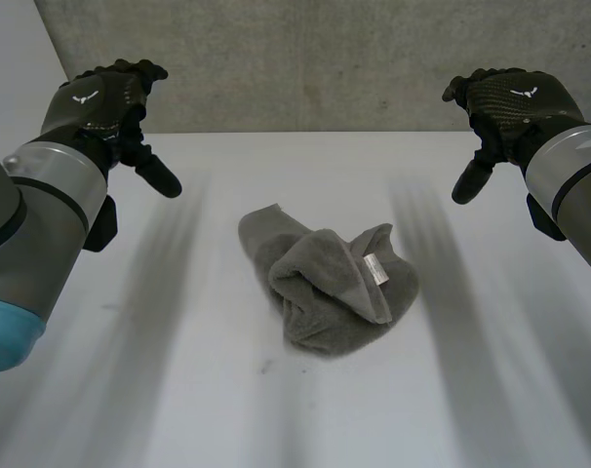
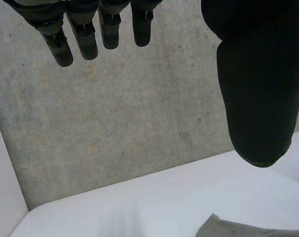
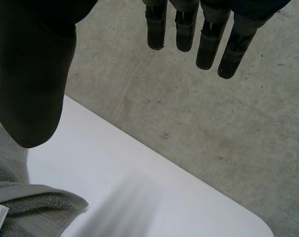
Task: Fold the towel.
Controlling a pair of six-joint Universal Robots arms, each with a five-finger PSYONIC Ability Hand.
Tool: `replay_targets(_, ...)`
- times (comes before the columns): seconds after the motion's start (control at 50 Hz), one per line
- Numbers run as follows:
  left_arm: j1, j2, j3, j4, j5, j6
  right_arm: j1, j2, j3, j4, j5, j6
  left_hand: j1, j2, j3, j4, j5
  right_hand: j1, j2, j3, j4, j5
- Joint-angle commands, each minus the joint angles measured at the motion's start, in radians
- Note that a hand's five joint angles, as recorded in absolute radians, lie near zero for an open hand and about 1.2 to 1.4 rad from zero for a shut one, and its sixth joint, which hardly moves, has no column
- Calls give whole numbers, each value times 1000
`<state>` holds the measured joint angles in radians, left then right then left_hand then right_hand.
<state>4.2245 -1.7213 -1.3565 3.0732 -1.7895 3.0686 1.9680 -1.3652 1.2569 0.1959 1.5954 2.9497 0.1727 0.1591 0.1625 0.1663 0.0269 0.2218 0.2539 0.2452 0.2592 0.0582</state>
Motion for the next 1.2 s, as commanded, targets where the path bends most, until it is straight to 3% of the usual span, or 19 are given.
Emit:
replay_targets(0.02, -1, -35, 0, 2, 10, 6, 0, 3, -2, 5, -6, 0, 2, 15, 12, 8, -27, -47, -79, -71, -85, -58)
replay_targets(0.16, -1, -109, 0, 25, 108, 102, 40, 32, -21, 97, -77, 68, 2, 15, 12, 8, -27, -47, -79, -71, -85, -58)
replay_targets(0.26, 8, -164, -3, 59, 162, 151, 61, 106, -16, 132, -158, 331, 2, 15, 12, 8, -27, -47, -79, -71, -85, -58)
replay_targets(0.56, 98, -285, -59, 220, 357, 162, 161, 360, 7, 92, -180, 534, 2, 15, 12, 8, -27, -47, -79, -71, -85, -58)
replay_targets(0.62, 98, -294, -76, 263, 363, 162, 163, 397, -2, 91, -184, 577, 2, 15, 12, 8, -27, 180, 148, 157, 143, 169)
replay_targets(0.66, 98, -297, -82, 285, 364, 162, 164, 393, 1, 71, -166, 580, 2, 15, 12, 8, -27, 753, 720, 729, 715, 742)
replay_targets(0.68, 98, -302, -90, 301, 364, 162, 164, 393, 1, 71, -166, 580, 2, 15, 12, 8, -27, 756, 724, 732, 718, 745)
replay_targets(0.72, 98, -305, -95, 314, 364, 162, 157, 339, 24, 16, -106, 565, 2, 15, 12, 8, -27, 1173, 1141, 1149, 1135, 1162)
replay_targets(0.78, 98, -305, -102, 323, 364, 162, 149, 291, 45, -13, -86, 536, 2, 15, 12, 8, -27, 1174, 1142, 1151, 1137, 1163)
replay_targets(0.82, 98, -305, -104, 323, 364, 162, 134, 200, 103, -30, -80, 360, 2, 15, 12, 8, -27, 1174, 1142, 1151, 1137, 1163)
replay_targets(0.84, 98, -305, -105, 321, 366, 162, 134, 199, 104, -30, -80, 359, 2, 15, 12, 8, -27, 1174, 1142, 1151, 1137, 1163)
replay_targets(0.88, 98, -305, -107, 318, 368, 162, 123, 135, 177, -32, -89, 78, 2, 15, 12, 8, -27, 1174, 1142, 1151, 1137, 1163)
replay_targets(0.94, 95, -305, -107, 314, 368, 162, 121, 112, 223, -30, -91, -55, 3, 16, 13, 9, -26, 1174, 1142, 1151, 1137, 1163)
replay_targets(0.98, 94, -305, -105, 312, 369, 162, 120, 65, 312, -33, -85, -283, 3, 16, 13, 9, -26, 1174, 1142, 1151, 1137, 1163)
replay_targets(1.04, 83, -314, -101, 312, 371, 162, 115, 0, 395, -32, -91, -420, 6, 19, 16, 12, -23, 1174, 1142, 1151, 1137, 1163)
replay_targets(1.12, 66, -353, -81, 320, 371, 164, 95, -40, 438, -42, -92, -446, 8, 22, 19, 15, -20, 1174, 1142, 1151, 1137, 1163)
replay_targets(1.16, 55, -372, -64, 323, 371, 164, 86, -45, 438, -44, -91, -420, 14, 28, 25, 21, -14, 1079, 1047, 1055, 1041, 1068)
replay_targets(1.18, 42, -397, -40, 323, 372, 165, 83, -46, 431, -44, -89, -365, 23, 37, 33, 29, -6, 689, 657, 666, 652, 678)
replay_targets(1.2, 41, -397, -39, 323, 372, 165, 83, -46, 421, -44, -92, -290, 23, 37, 33, 30, -6, 450, 418, 426, 412, 439)
